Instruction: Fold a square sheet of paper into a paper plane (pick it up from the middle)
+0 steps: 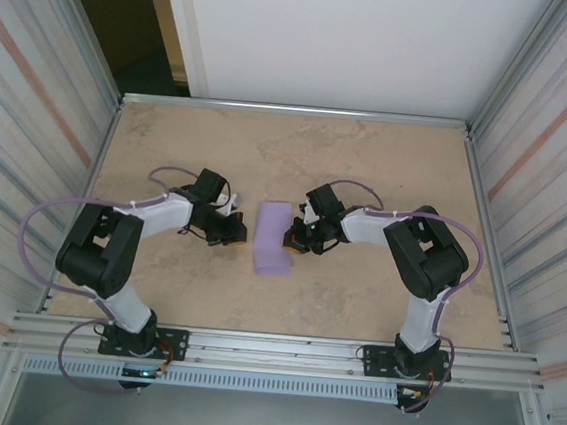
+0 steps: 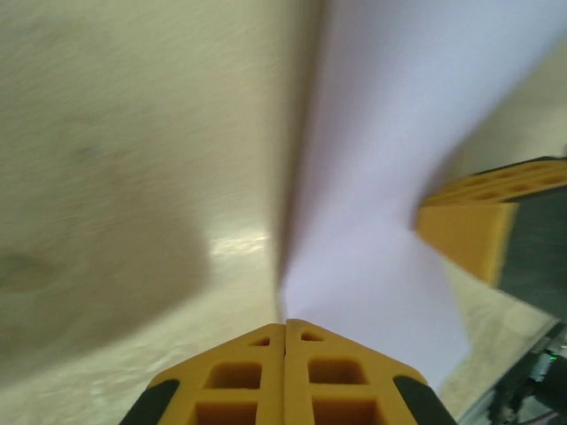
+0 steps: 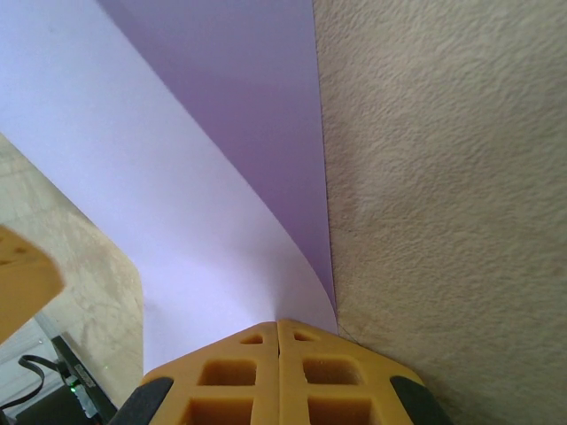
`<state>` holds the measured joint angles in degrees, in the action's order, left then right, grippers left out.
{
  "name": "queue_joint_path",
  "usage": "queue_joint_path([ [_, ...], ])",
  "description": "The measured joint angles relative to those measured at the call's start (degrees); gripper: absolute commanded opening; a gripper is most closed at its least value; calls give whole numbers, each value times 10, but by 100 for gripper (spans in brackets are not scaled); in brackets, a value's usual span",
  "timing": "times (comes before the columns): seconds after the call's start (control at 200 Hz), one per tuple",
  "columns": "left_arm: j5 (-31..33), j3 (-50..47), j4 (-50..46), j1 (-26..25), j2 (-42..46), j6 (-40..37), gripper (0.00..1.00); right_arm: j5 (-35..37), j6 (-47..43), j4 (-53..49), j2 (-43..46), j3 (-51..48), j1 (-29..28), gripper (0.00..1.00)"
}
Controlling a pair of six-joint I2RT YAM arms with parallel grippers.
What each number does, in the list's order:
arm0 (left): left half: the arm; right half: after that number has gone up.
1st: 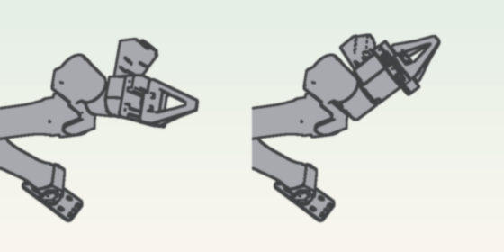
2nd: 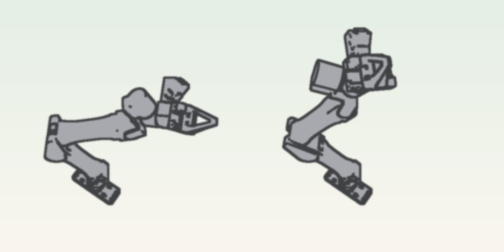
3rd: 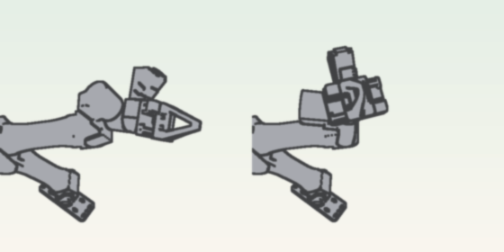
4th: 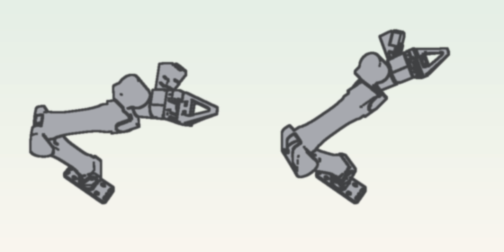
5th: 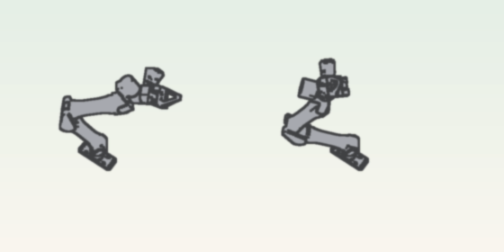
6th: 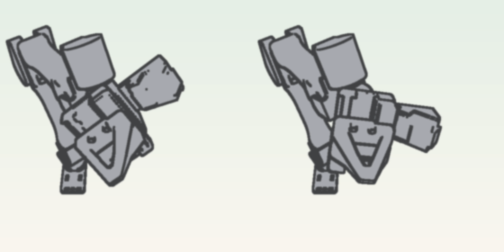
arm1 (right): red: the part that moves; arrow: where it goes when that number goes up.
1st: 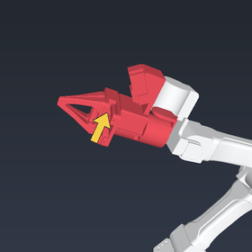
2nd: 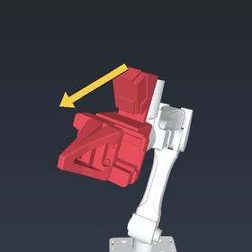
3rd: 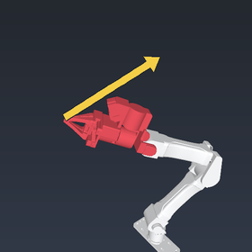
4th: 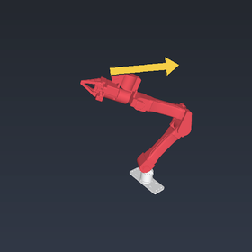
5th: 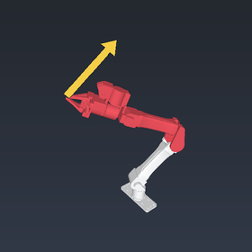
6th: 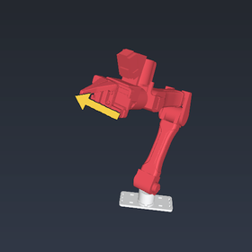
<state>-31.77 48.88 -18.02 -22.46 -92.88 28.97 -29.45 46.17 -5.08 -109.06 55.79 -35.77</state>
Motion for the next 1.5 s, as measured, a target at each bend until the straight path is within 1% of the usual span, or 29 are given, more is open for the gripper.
queue_joint_path([
  [0.125, -13, 7, 39, -34, -10, 19, 4, 0, 0, 0, 0, 0, 0, 2],
  [0.225, -19, 30, 58, -62, -53, 29, 4, 0, 0, 0, 0, 0, 0, 2],
  [0.326, -23, 47, 73, -70, -93, 34, 4, 0, -3, -3, 0, 2, 0, 2],
  [0.456, -22, 55, 79, -63, -118, 34, 4, 0, -5, -9, -2, 5, 1, 2],
  [0.556, -21, 52, 81, -47, -120, 33, 4, 0, -9, -12, -3, 7, 1, 2],
  [0.772, -62, 1, 124, 34, -105, 33, 4, -2, -19, -12, -4, 7, 4, 2],
  [0.837, -64, -19, 131, 61, -90, 36, 4, -5, -21, -12, -5, 7, 5, 2],
  [0.917, -56, -33, 133, 78, -72, 41, 4, -5, -21, -12, -5, 7, 5, 2],
  [0.997, -52, -37, 136, 68, -51, 44, 5, -5, -22, -14, -5, 9, 5, 2],
  [1.092, -51, -34, 154, 30, -32, 49, 5, -7, -23, -18, -7, 12, 5, 2],
  [1.183, -51, -17, 166, -5, -42, 56, 5, -8, -24, -23, -9, 15, 6, 2],
  [1.253, -51, 5, 171, -21, -67, 58, 5, -9, -27, -25, -10, 17, 6, 2],
  [1.398, -43, 33, 179, -18, -122, 58, 5, -9, -32, -26, -10, 17, 6, 2],
  [1.503, -49, 34, 179, 10, -140, 58, 5, -9, -32, -26, -10, 17, 6, 2],
])
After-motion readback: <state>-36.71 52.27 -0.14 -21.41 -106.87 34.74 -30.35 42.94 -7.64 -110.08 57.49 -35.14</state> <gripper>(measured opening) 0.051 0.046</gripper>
